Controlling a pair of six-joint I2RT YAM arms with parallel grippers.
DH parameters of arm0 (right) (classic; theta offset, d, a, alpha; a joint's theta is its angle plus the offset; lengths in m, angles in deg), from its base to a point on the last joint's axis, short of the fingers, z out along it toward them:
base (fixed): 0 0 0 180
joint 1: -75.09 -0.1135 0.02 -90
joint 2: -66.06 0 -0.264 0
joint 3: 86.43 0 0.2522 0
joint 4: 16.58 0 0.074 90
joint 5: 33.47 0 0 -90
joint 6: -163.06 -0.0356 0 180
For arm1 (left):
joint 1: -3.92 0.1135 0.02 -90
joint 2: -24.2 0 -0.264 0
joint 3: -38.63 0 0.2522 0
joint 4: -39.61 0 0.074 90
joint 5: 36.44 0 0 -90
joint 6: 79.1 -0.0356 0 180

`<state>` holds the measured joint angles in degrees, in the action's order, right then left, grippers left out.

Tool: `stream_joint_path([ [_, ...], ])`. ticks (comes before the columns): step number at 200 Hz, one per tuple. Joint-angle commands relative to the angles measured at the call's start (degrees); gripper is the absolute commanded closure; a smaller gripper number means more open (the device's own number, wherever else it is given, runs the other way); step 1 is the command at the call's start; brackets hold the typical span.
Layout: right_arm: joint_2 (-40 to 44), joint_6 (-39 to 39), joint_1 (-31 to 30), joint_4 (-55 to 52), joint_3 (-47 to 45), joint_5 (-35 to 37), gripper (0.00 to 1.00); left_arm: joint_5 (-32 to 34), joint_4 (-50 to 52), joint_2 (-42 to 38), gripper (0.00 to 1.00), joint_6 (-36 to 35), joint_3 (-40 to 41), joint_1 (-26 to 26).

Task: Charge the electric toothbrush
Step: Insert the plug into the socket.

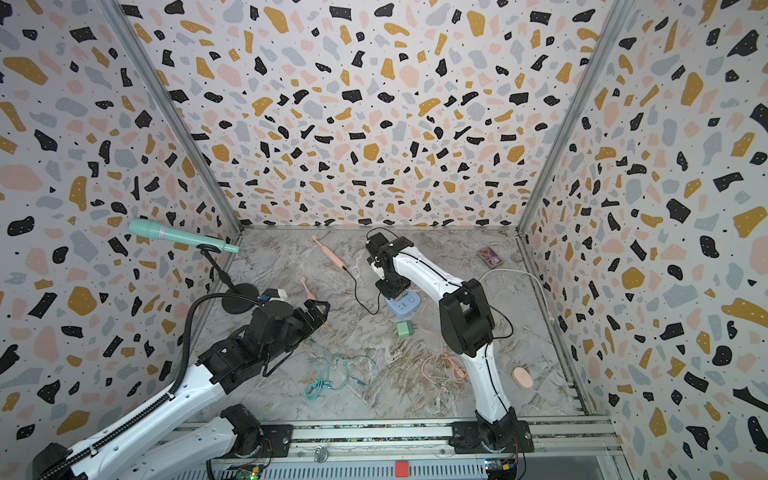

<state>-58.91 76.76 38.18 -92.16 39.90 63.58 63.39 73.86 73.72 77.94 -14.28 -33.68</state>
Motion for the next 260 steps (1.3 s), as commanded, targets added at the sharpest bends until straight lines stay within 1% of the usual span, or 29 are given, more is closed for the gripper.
stream_joint_path([
  [1,-3.97,-0.86,1.39,0.93,0.02,-1.56,1.0,-1.72,-1.01,-0.18,0.0,-0.93,-0.83,0.34],
  [41,-4.54,-1.12,2.97,0.83,0.45,-2.57,1.0,-2.76,-0.37,-0.04,0.0,-0.95,-0.92,0.43],
  [63,-5.33,-1.14,2.93,0.98,0.78,-1.9,1.0,-3.45,0.24,0.39,0.0,-1.13,-1.39,0.42],
  [94,-7.18,-1.91,2.47,0.34,4.32,-1.27,1.0,-3.56,1.0,0.66,0.0,-1.48,-1.71,0.43],
  [114,-7.81,-1.74,2.12,0.13,4.61,-1.16,1.0,-3.98,0.95,0.83,0.0,-1.41,-1.54,0.43],
  [135,-7.45,-2.27,2.0,0.71,4.83,1.48,1.0,-4.2,0.95,1.08,0.0,-1.46,-1.71,0.43],
  [165,-7.18,-2.0,1.97,0.66,5.65,-3.91,1.0,-4.45,0.87,1.53,0.0,-1.79,-2.05,0.43],
  [179,-6.42,-1.75,1.9,0.65,4.13,-6.13,1.0,-4.81,1.03,1.8,0.0,-2.0,-2.32,0.43],
  [207,-2.06,-1.66,1.57,1.27,0.14,-9.96,1.0,-4.98,1.62,0.93,0.0,-2.19,-1.86,0.43],
  [260,5.16,-1.87,-0.05,3.25,-9.64,-10.34,1.0,-6.53,2.32,-0.45,0.0,-1.79,-1.28,0.43],
])
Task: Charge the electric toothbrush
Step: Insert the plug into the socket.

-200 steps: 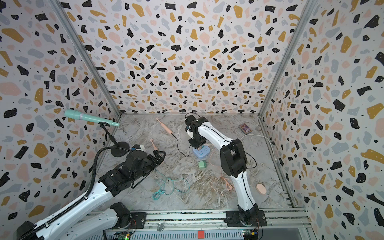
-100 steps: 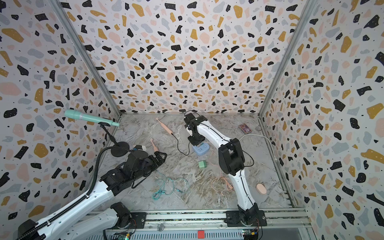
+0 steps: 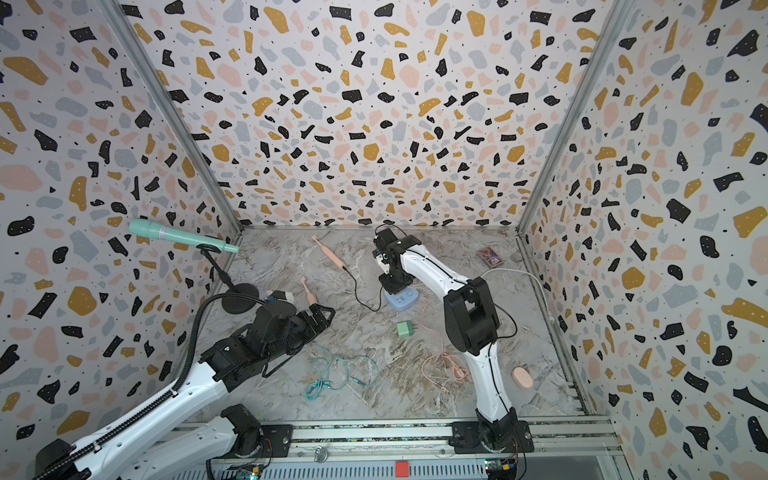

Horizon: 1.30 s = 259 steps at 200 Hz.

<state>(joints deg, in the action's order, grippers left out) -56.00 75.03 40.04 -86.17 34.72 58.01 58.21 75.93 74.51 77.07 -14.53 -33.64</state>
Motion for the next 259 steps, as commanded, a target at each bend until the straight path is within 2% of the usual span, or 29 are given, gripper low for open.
stream_joint_path([
  [1,2.26,-0.09,-1.89,-2.68,-4.51,-4.83,1.0,-1.37,0.26,-1.29,0.0,-0.89,-0.99,0.38],
  [36,0.03,0.26,-1.69,-4.01,-2.25,-5.69,1.0,-1.66,0.95,-2.15,0.0,-0.95,-1.06,0.38],
  [69,-4.64,-0.04,-1.81,-6.18,4.7,-3.57,1.0,-1.78,0.58,-2.76,0.0,-0.79,0.08,0.38],
  [126,-11.16,0.25,-3.36,-7.36,7.25,-1.86,1.0,-3.5,-0.34,-1.09,0.0,-1.35,0.82,0.48],
  [160,-12.4,-0.12,-2.13,-7.0,10.53,5.04,1.0,-3.59,0.35,-0.67,0.0,-1.92,0.68,0.47],
  [214,-16.05,0.5,-0.46,-7.05,11.81,-3.97,1.0,-4.98,0.01,1.02,0.0,-2.45,0.97,0.47],
  [259,-16.35,0.34,-0.01,-7.19,11.91,-2.37,0.98,-4.91,0.9,1.28,0.0,-3.15,0.31,0.47],
])
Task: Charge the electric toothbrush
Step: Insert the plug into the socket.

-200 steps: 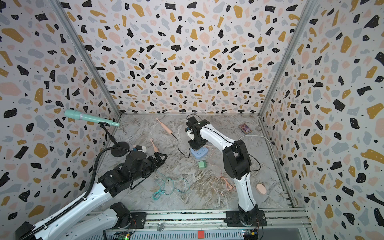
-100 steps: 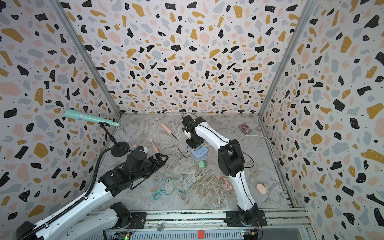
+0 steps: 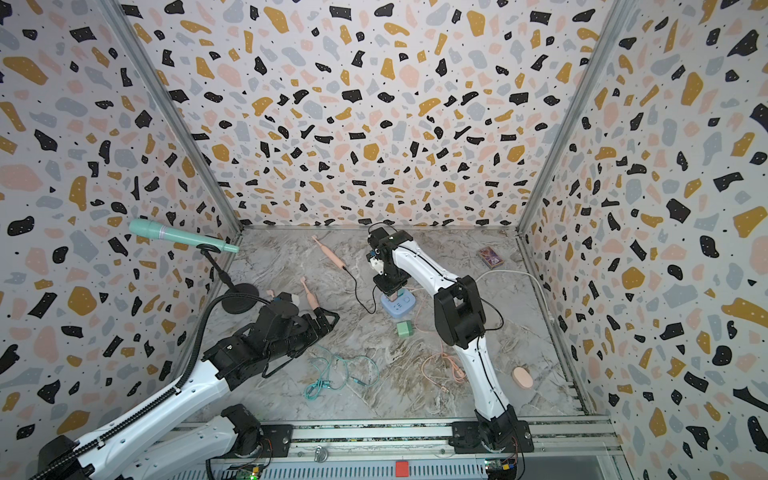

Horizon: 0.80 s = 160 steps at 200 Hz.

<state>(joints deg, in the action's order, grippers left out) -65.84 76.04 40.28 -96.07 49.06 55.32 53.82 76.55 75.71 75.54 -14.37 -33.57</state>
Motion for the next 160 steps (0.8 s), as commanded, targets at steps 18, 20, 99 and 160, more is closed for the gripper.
stream_joint_path([
  [18,-4.7,-0.86,-1.35,2.81,-0.28,1.66,0.75,-0.6,0.17,0.49,0.0,-1.62,-0.09,0.41],
  [20,-4.36,-0.81,-1.46,2.85,-0.16,1.72,0.72,-0.67,0.15,0.56,0.0,-1.69,-0.19,0.41],
  [99,5.79,-1.61,-6.3,3.33,-3.25,5.74,0.3,-1.13,1.33,2.02,0.0,-1.67,-2.94,0.44],
  [160,12.52,-3.08,-8.07,3.02,-4.62,10.03,0.29,-1.37,2.18,2.72,0.0,-1.53,-4.71,0.48],
])
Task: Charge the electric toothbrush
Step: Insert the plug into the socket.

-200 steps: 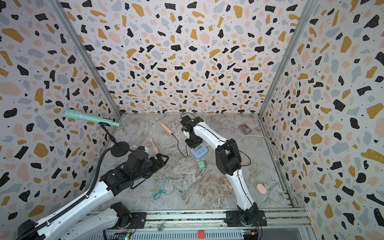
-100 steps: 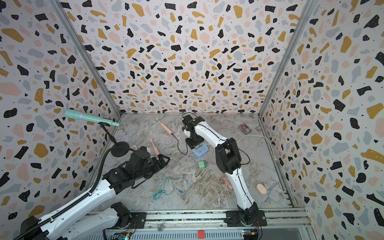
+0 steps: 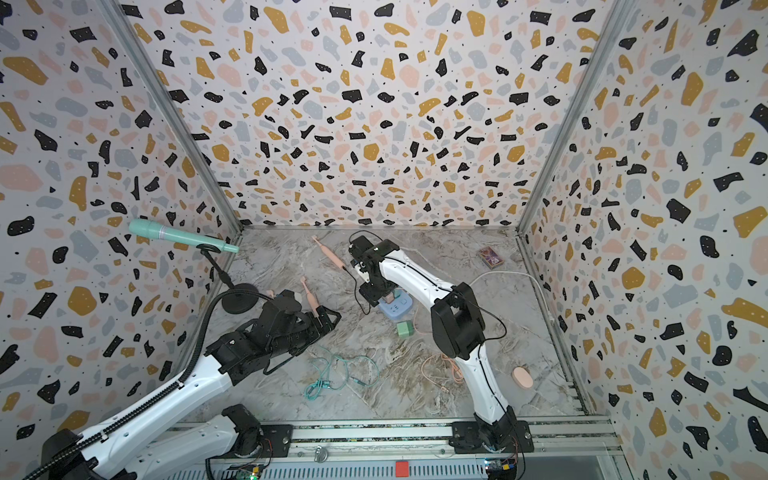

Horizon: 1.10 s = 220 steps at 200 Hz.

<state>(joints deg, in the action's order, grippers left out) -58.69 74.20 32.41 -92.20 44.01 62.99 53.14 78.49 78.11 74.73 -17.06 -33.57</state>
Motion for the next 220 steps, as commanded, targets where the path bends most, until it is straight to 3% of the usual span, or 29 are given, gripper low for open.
stream_joint_path([
  [1,5.47,-1.28,-0.25,-0.83,0.41,2.43,0.29,-0.7,0.21,0.36,0.0,-0.72,-2.01,0.49],
  [89,22.79,-8.52,-2.32,-0.98,-8.12,9.17,0.29,-0.8,-4.45,2.17,0.0,-0.48,-1.26,0.41],
  [117,36.59,-14.11,-0.76,4.65,-24.52,12.07,0.28,-1.02,-5.89,2.43,0.0,-1.24,-1.2,0.41],
  [139,48.78,-18.72,5.22,9.56,-40.32,5.91,0.29,-1.33,-6.98,2.1,0.0,-1.82,-0.18,0.41],
  [152,54.61,-20.52,5.02,10.97,-48.87,2.12,0.3,-1.59,-7.72,1.98,0.0,-2.21,0.26,0.45],
  [195,54.88,-30.96,-8.02,16.9,-68.92,-2.37,0.36,-1.57,-9.95,0.98,0.0,-1.16,2.08,0.44],
  [220,51.73,-33.59,-9.79,19.71,-69.41,0.29,0.43,-1.18,-10.97,-0.97,0.0,1.32,3.52,0.47],
])
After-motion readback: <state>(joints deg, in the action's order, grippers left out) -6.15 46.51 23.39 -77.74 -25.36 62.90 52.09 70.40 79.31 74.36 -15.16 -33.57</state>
